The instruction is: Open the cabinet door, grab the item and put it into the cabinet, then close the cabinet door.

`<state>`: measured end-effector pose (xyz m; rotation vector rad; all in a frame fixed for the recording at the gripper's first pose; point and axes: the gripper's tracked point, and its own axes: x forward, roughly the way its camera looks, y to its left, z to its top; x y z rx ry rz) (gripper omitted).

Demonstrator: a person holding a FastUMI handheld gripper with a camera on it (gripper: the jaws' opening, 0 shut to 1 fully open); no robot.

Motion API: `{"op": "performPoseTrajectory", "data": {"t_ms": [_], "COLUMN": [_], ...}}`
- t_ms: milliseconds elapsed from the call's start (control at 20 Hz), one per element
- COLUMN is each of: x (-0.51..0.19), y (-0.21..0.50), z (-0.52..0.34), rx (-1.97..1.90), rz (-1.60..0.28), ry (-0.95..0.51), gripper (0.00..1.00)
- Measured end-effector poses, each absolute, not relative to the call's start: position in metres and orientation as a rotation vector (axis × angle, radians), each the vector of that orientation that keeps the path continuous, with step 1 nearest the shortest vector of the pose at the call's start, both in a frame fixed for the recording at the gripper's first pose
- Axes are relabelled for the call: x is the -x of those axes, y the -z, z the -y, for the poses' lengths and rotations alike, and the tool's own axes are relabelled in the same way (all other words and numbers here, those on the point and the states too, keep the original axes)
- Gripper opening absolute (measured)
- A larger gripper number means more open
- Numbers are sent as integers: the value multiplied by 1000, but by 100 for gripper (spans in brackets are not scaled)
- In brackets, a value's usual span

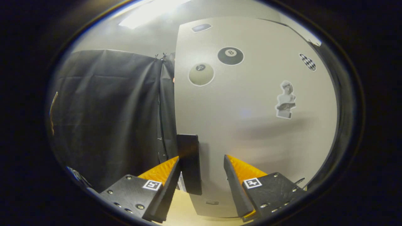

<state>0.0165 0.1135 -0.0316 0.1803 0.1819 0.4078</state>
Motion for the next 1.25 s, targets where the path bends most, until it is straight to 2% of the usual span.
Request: {"op": "performPoseTrajectory", "data": {"t_ms": [750, 1250], "x": [-28, 12], "y": [23, -8], "z": [-116, -89], "rx": [-184, -117], "rz": [-143, -59], "ry": [-404, -412], "gripper": [78, 78]}}
